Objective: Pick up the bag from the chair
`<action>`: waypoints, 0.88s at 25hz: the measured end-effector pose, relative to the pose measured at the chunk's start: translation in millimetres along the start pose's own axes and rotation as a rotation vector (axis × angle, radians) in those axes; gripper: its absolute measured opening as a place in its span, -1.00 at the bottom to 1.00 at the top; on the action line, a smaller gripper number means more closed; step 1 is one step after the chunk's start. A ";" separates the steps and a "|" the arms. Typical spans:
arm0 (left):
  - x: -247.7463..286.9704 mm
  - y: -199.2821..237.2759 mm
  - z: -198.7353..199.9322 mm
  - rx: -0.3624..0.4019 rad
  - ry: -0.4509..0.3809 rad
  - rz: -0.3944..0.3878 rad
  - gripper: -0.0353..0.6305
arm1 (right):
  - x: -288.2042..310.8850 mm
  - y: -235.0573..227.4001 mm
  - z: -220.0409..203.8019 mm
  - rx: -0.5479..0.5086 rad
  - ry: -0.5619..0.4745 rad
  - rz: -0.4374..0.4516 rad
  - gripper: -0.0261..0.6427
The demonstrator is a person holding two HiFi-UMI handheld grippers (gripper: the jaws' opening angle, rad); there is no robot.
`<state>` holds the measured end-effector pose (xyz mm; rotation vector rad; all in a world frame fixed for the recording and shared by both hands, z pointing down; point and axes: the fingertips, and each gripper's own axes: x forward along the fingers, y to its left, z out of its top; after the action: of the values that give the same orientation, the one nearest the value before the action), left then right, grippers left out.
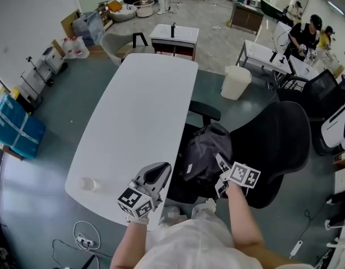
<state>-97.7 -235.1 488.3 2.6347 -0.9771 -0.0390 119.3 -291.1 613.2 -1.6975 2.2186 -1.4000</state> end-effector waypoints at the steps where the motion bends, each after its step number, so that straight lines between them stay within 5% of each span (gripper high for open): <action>1: 0.1 0.3 2.4 0.003 -0.003 -0.001 -0.77 | -3.2 6.2 4.7 -0.021 -0.013 0.009 -0.78; 22: 18.1 -2.6 41.2 0.062 -0.052 -0.054 -0.77 | -69.8 104.0 77.3 -0.346 -0.318 0.216 -0.79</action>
<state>-88.0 -257.0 450.1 2.7292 -0.9378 -0.0918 107.0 -284.4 466.7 -1.5635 2.4601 -0.6756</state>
